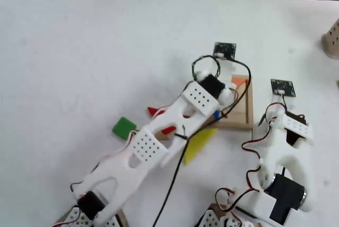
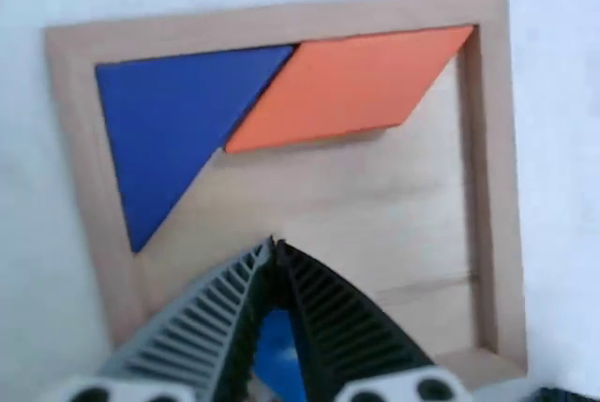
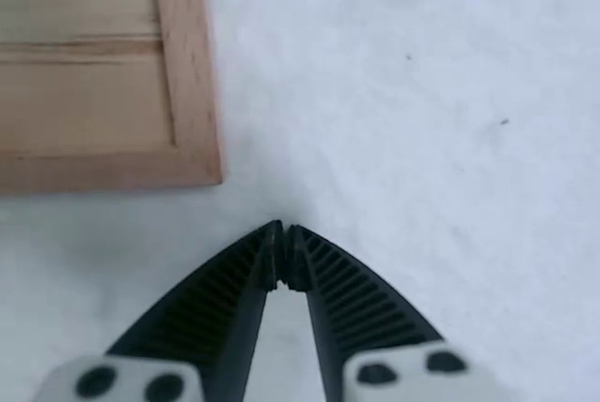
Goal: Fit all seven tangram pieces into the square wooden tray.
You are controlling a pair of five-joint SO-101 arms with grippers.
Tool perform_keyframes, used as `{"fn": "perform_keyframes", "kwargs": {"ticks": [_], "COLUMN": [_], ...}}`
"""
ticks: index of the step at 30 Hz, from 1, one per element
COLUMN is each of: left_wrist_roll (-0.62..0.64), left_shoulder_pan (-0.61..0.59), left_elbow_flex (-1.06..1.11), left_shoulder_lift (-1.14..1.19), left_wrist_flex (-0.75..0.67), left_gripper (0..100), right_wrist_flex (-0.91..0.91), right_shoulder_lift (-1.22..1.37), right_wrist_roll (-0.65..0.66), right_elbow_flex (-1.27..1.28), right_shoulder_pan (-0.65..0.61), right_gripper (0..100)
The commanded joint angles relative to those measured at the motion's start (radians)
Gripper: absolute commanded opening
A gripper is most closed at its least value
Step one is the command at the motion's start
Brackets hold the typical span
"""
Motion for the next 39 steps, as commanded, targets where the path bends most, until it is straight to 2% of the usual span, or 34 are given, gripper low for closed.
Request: {"fn": "perform_keyframes", "kwargs": {"ticks": [1,10,18,23,27,35,39], "left_wrist_roll": [-0.089,-0.203,-0.215,-0.307,-0.247,-0.101,-0.071], "left_shoulder_pan": [0.065,0.105,0.104,0.139,0.142,-0.008,-0.036], "left_elbow_flex": [-0.08,-0.216,-0.213,-0.213,-0.206,-0.18,-0.178], "left_shoulder_lift": [-0.007,-0.007,-0.016,-0.018,-0.004,0.012,0.01], "left_wrist_flex": [0.083,0.195,0.201,0.252,0.25,0.255,0.255], "left_gripper": [2,2,2,2,2,2,2], "right_wrist_flex": [0.001,0.001,0.001,-0.007,-0.007,-0.007,-0.007], "right_shoulder_lift": [0.001,0.001,0.001,0.001,0.001,0.001,0.001], "right_wrist_roll": [0.012,0.012,0.012,0.012,0.012,0.012,0.012], "right_elbow_flex": [-0.029,-0.029,-0.029,-0.029,-0.029,-0.029,-0.029], "right_shoulder_pan": [-0.005,-0.005,-0.005,-0.005,-0.005,-0.005,-0.005], "right_gripper": [1.7,1.7,1.7,1.7,1.7,1.7,1.7]}}
